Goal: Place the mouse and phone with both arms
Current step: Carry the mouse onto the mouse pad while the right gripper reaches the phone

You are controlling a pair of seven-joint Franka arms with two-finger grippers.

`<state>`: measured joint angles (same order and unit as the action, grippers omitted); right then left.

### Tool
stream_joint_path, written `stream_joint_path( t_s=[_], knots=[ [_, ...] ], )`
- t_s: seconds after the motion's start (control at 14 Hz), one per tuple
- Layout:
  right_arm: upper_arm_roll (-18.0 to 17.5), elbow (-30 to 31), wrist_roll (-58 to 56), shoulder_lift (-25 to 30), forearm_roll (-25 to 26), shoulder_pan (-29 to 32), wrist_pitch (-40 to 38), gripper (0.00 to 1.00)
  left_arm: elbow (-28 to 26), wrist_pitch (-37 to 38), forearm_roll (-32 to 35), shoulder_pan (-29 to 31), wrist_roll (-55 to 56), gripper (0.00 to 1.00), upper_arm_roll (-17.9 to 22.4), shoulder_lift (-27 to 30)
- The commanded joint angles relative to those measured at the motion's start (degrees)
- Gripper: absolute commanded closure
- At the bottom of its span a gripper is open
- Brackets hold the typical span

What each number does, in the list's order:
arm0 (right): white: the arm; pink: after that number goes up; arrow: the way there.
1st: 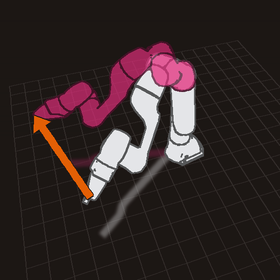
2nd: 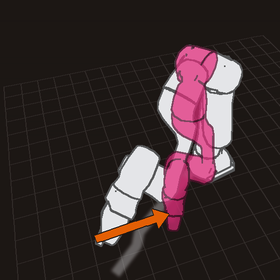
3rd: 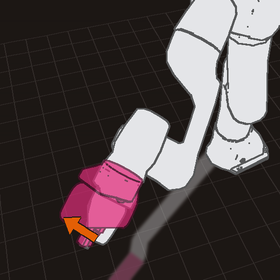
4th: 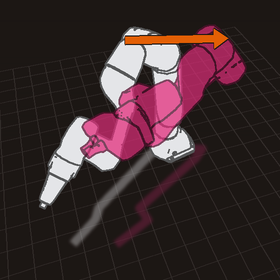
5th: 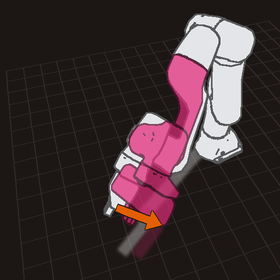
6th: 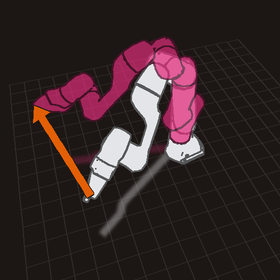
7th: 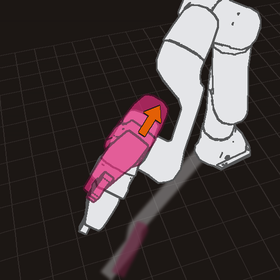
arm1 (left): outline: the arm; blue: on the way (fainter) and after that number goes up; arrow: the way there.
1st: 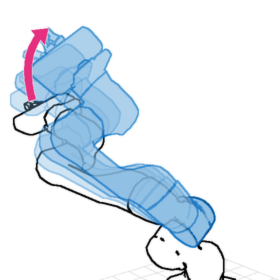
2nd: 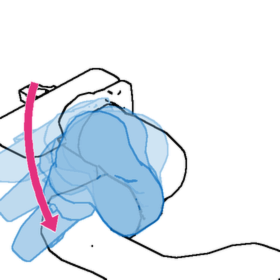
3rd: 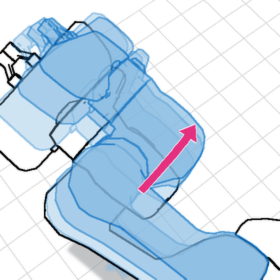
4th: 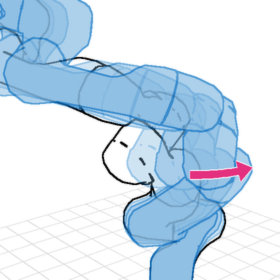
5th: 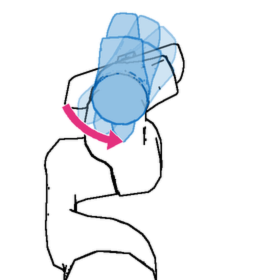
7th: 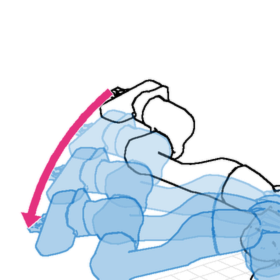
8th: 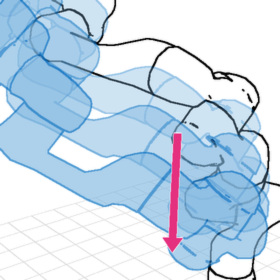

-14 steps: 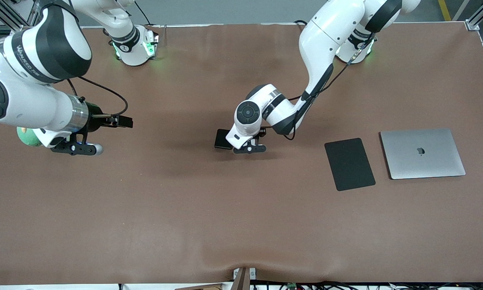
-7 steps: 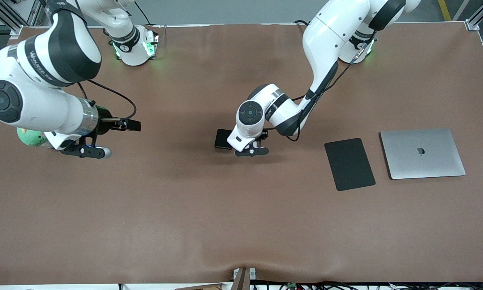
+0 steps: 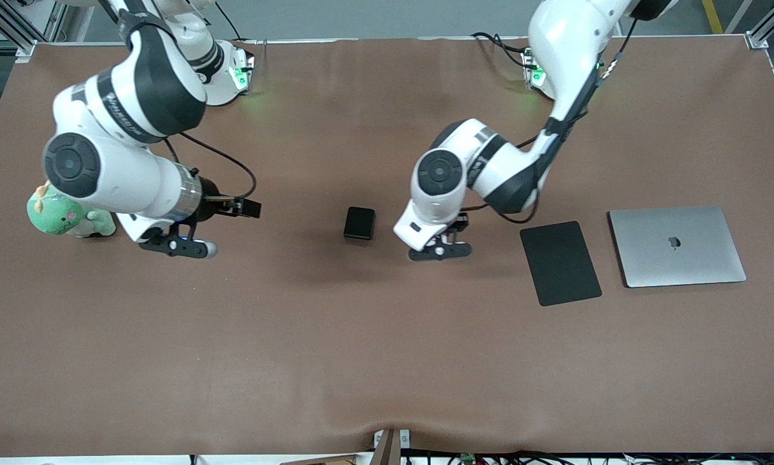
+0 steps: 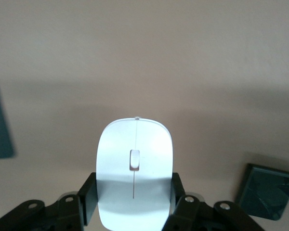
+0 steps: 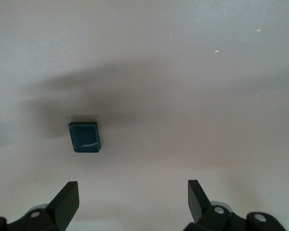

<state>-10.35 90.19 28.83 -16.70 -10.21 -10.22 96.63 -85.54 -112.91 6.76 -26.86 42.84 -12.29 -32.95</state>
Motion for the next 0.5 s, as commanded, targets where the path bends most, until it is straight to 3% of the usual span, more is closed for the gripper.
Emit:
stream_joint_path(
  t_s=[0.0, 0.43],
  knots=[
    [-3.26, 1.05, 4.73, -1.13, -0.95, 0.20, 3.20, 0.00, -1.56, 2.86, 0.98, 4.61, -5.89, 1.00, -0.45, 4.02],
    [-5.99, 1.05, 7.38, -4.56, -0.42, -0.42, 8.39, 0.00, -2.78, 5.86, 0.63, 15.68, -18.13, 1.00, -0.72, 5.70]
  ],
)
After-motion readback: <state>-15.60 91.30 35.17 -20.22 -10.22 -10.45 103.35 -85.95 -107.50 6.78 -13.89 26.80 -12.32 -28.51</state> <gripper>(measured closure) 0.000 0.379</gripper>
